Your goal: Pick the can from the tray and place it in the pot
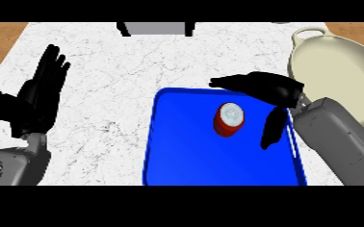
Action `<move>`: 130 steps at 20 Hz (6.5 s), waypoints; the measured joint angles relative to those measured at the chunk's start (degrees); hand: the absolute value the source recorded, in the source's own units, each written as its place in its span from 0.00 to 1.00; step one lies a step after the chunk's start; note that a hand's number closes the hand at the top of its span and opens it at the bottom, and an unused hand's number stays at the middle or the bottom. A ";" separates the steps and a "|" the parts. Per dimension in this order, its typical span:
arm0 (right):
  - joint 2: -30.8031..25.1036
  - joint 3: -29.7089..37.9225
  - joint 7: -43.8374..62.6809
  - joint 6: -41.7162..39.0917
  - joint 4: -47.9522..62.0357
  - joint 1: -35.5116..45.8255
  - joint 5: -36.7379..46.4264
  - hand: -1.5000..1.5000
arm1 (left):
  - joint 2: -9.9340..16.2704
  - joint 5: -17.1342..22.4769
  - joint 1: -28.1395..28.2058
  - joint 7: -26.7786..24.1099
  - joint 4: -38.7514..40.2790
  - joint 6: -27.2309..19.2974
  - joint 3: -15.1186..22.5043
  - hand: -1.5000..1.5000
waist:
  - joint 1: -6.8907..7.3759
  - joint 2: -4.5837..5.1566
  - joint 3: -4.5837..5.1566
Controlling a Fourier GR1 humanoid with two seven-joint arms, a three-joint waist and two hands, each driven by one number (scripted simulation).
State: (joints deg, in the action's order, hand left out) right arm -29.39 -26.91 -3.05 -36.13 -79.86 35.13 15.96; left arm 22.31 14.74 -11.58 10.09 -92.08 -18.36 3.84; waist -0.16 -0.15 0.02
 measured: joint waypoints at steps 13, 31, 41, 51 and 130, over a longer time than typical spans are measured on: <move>7.95 1.41 3.75 0.26 -0.47 -4.78 13.64 0.00 | -2.53 -2.47 1.42 0.51 -1.09 4.02 -3.19 0.50 | 0.31 0.12 -0.02; 12.43 3.22 -9.64 4.95 10.56 -5.72 29.47 1.00 | -6.67 -6.95 -0.59 3.21 -1.54 6.01 -5.72 0.50 | 0.39 0.05 0.02; 14.22 4.00 -17.65 8.68 13.35 -5.25 35.95 1.00 | -7.74 -7.23 1.15 1.91 -1.47 8.80 -7.82 0.50 | 0.48 -0.34 0.20; 17.24 5.75 -3.77 13.25 -5.23 -21.79 38.65 1.00 | -8.18 -8.63 2.29 4.00 -3.44 7.45 -8.71 0.50 | -1.93 -1.51 0.41; -12.88 72.53 -31.70 22.94 62.87 6.50 6.56 0.00 | -10.76 -10.09 -0.93 1.48 -0.03 11.67 -9.90 0.50 | 1.79 0.93 -0.24</move>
State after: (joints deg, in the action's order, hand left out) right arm -42.27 45.62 -34.75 -13.19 -16.98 41.63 22.52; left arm 11.55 4.65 -12.51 11.57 -92.11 -6.70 -6.06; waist 1.63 0.78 -0.21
